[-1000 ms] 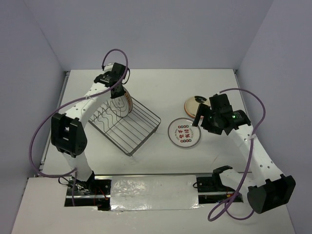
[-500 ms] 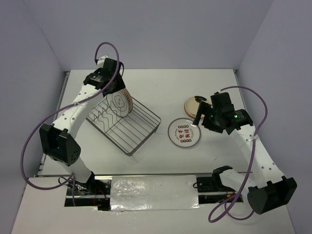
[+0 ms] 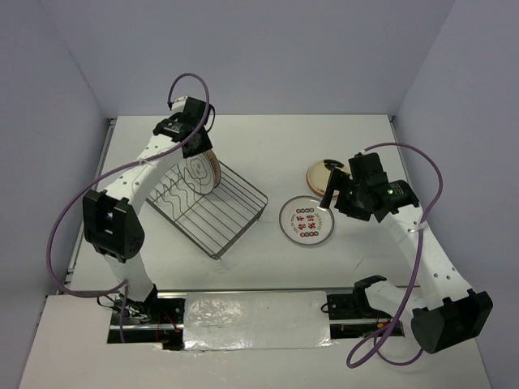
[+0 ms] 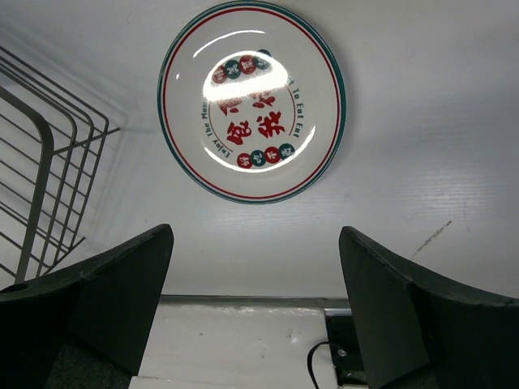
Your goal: Unload the plates from the dish rack
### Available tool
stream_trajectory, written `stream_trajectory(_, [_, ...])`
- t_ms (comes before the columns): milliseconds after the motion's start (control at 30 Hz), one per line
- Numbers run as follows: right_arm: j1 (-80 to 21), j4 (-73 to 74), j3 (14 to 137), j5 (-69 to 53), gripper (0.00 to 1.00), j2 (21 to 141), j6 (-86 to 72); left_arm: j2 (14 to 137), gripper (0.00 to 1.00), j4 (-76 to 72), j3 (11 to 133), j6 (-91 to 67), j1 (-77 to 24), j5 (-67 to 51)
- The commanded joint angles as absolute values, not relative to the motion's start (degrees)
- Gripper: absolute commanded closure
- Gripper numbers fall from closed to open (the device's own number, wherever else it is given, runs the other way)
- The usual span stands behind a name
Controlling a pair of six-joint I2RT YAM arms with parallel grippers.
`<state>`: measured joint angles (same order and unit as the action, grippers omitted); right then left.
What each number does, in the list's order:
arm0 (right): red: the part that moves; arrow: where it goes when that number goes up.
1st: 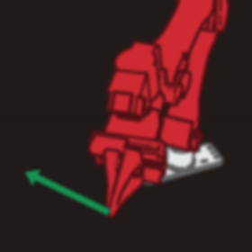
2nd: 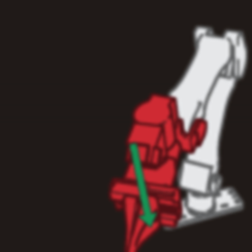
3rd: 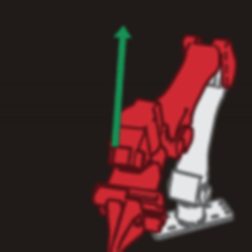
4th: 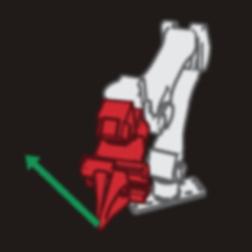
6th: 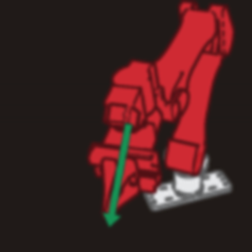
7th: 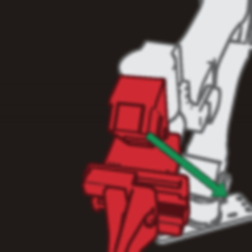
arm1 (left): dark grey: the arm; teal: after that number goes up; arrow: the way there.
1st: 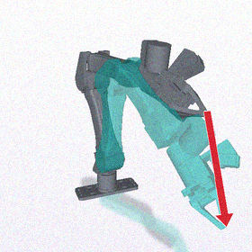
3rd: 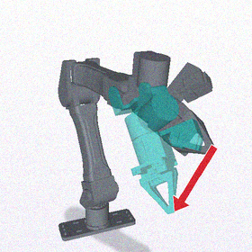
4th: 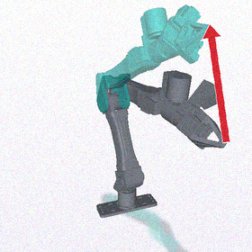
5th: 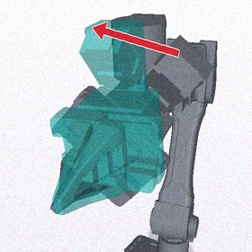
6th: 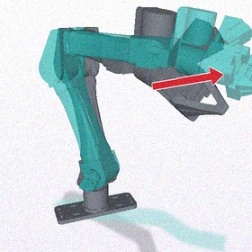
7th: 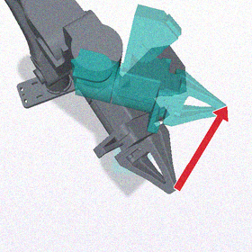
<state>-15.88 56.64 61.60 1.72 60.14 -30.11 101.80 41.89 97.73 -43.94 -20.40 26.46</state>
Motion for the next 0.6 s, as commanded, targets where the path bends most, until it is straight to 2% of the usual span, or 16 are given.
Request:
stream_trajectory(0, [-16.43, 56.60, 63.98, 2.11, 0.10, 59.59, -29.18, 102.48, 0.48, 39.47, 93.98, -45.52, -20.21, 26.10])
stream_trajectory(67, [-16.35, 56.60, 64.07, 1.93, 0.10, 59.68, -29.09, 103.18, 0.53, 37.09, 92.38, -45.70, -20.21, 25.58])
stream_trajectory(233, [-16.35, 56.87, 65.56, 1.93, 0.10, 60.03, -28.74, 102.92, 0.73, 37.44, 91.67, -46.14, -20.30, 25.40])
stream_trajectory(300, [-16.26, 57.57, 67.05, 1.32, 0.10, 60.29, -28.74, 101.69, 0.85, 38.05, 93.33, -45.70, -20.30, 26.27])
stream_trajectory(467, [-16.35, 58.27, 71.18, 1.05, 0.10, 60.12, -28.92, 98.36, 0.97, 43.31, 101.58, -42.29, -20.30, 27.16])
stream_trajectory(567, [-16.26, 59.41, 73.90, 0.97, 0.10, 61.08, -28.74, 98.00, 0.98, 47.19, 110.98, -39.30, -20.39, 26.64])
